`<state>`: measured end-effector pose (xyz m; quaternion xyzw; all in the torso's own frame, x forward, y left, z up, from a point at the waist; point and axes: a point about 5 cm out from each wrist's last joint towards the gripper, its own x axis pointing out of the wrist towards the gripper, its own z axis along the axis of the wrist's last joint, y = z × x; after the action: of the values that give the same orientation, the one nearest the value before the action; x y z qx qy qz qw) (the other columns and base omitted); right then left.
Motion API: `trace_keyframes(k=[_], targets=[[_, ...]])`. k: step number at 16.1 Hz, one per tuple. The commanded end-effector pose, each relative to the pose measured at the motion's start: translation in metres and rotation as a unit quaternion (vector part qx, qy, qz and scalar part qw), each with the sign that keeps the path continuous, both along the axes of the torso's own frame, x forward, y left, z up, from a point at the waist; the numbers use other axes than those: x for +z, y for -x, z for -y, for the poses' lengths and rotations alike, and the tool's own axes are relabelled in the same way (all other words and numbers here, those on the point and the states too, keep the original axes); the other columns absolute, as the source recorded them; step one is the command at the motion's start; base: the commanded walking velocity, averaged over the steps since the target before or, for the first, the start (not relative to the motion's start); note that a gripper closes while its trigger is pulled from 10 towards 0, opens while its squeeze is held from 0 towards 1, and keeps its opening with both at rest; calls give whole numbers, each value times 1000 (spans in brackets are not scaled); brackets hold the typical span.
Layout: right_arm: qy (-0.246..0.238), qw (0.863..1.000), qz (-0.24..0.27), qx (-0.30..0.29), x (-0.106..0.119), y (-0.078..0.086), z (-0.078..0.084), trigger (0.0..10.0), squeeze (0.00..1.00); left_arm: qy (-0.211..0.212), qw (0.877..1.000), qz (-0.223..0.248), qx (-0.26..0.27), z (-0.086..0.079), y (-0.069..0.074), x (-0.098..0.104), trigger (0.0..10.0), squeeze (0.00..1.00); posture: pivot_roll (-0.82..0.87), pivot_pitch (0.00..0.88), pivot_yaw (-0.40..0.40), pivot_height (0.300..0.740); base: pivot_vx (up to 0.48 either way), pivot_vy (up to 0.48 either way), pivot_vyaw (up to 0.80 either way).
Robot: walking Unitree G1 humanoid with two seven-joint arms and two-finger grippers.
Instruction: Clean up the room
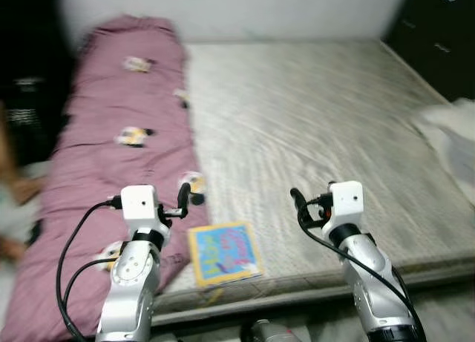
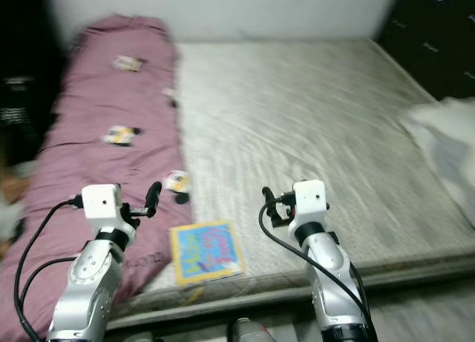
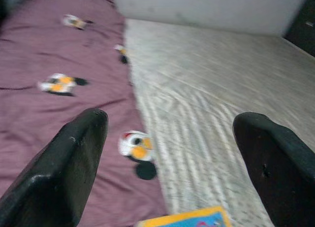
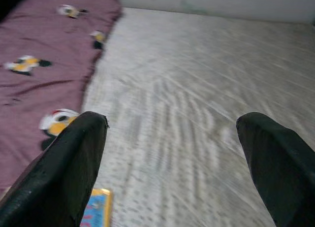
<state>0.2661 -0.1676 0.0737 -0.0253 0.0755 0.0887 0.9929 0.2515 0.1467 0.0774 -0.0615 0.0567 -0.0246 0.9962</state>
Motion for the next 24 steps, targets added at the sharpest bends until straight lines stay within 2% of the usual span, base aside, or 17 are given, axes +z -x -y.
trace_keyframes(k=[1, 6, 9, 13, 16, 19, 24], targets=[[2, 1000, -5, -7, -1, 0, 2, 10000, 0, -6, 1000, -2, -1, 0, 0, 0, 10000, 0, -22, 62, -34, 740, 0, 0, -800], [-7, 1000, 1, 0, 1, 2, 0, 10000, 0, -31, 999, -8, 30, -10, 7, -5, 10000, 0, -18, 80, -34, 740, 0, 0, -119], [-14, 1000, -7, 10, -2, 13, -1, 10000, 0, -52, 997, -18, 49, -20, 24, -11, 10000, 0, -11, 127, -42, 740, 0, 0, 0], [-26, 999, -14, 13, -6, 25, 1, 10000, 0, -77, 995, -31, 55, -30, 43, -20, 10000, 0, -1, 122, -42, 740, 0, 0, 0], [-29, 999, -10, 20, -5, 25, 1, 10000, 0, -91, 994, -33, 58, -37, 47, -21, 10000, 0, 8, 114, -40, 740, 0, 0, 0], [-31, 999, -6, 28, -3, 22, -2, 10000, 0, -93, 994, -31, 58, -37, 46, -20, 10000, 0, 13, 111, -38, 735, 0, 0, 0], [-32, 999, -3, 31, -2, 21, -2, 10000, 0, -90, 994, -27, 53, -33, 42, -19, 10000, 0, 7, 115, -36, 675, 0, 0, 0]])
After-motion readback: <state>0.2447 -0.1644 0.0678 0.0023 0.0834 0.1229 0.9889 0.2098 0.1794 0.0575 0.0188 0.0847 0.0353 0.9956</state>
